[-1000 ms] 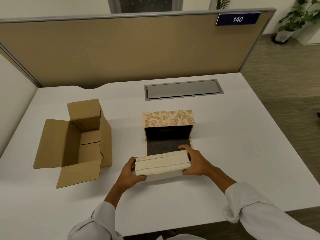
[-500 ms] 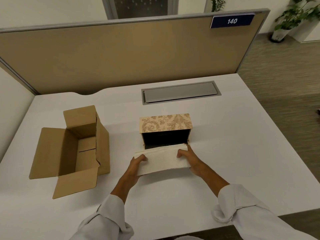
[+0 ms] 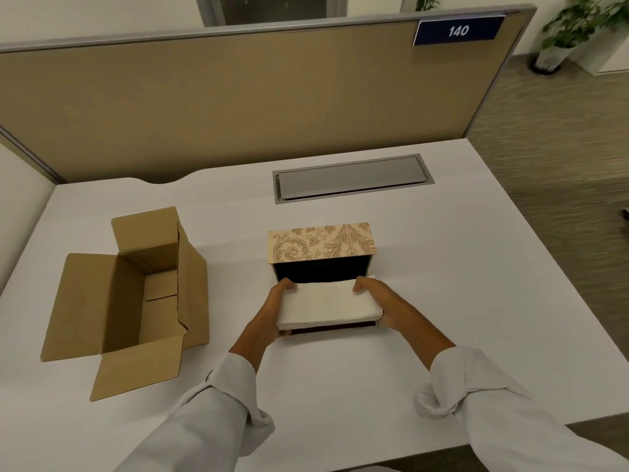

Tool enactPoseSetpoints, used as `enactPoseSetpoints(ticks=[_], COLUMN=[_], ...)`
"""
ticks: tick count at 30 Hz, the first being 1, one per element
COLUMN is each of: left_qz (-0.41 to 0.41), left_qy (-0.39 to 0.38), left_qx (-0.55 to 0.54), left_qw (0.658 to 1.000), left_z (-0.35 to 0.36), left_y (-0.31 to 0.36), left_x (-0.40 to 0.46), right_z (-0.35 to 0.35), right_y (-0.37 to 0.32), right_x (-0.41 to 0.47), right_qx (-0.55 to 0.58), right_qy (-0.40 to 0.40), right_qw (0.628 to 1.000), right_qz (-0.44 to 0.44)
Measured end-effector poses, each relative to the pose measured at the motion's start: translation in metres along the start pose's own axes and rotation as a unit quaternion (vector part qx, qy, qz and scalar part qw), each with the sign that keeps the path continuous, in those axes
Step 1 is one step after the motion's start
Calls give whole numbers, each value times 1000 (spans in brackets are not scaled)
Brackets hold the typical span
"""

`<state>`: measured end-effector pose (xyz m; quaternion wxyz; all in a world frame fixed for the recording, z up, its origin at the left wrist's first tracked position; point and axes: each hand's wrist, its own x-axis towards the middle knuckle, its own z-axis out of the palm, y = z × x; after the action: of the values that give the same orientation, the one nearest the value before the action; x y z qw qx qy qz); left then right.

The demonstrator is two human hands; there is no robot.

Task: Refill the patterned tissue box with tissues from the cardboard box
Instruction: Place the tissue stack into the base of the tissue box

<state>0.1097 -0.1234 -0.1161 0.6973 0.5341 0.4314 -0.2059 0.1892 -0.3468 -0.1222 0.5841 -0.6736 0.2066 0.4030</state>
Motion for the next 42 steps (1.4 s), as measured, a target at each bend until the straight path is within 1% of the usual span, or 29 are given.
enactPoseSetpoints(ticks=[5, 8, 18, 24, 27, 31, 37, 40, 42], left_qz=[7, 7, -4, 23, 51, 93, 118, 123, 139], left_qy=[34, 52, 81, 121, 137, 148, 166, 174, 180], left_qx=[-5, 10, 35, 61, 86, 113, 128, 153, 191], left_qw=[999, 999, 996, 991, 986, 978, 971, 965, 955], left_z=[6, 5, -8, -9, -11, -14, -16, -16, -15], left_y=[5, 6, -1, -3, -5, -9, -12, -9, -8], left_x=[10, 13, 23, 26, 25, 25, 22, 20, 18], right_z=[-5, -5, -4, -7, -8, -10, -12, -12, -12], right_y=[-8, -7, -4, -3, -2, 1, 4, 5, 7], right_x=[12, 18, 28, 28, 29, 29, 29, 28, 27], right_qx=[-5, -4, -11, -9, -14, -10, -11, -8, -7], right_qy=[12, 13, 17, 18, 26, 37, 50, 63, 74], right_qw=[1000, 1000, 1000, 1000, 1000, 999, 999, 998, 997], right_qz=[0, 5, 11, 14, 11, 2, -16, -16, -18])
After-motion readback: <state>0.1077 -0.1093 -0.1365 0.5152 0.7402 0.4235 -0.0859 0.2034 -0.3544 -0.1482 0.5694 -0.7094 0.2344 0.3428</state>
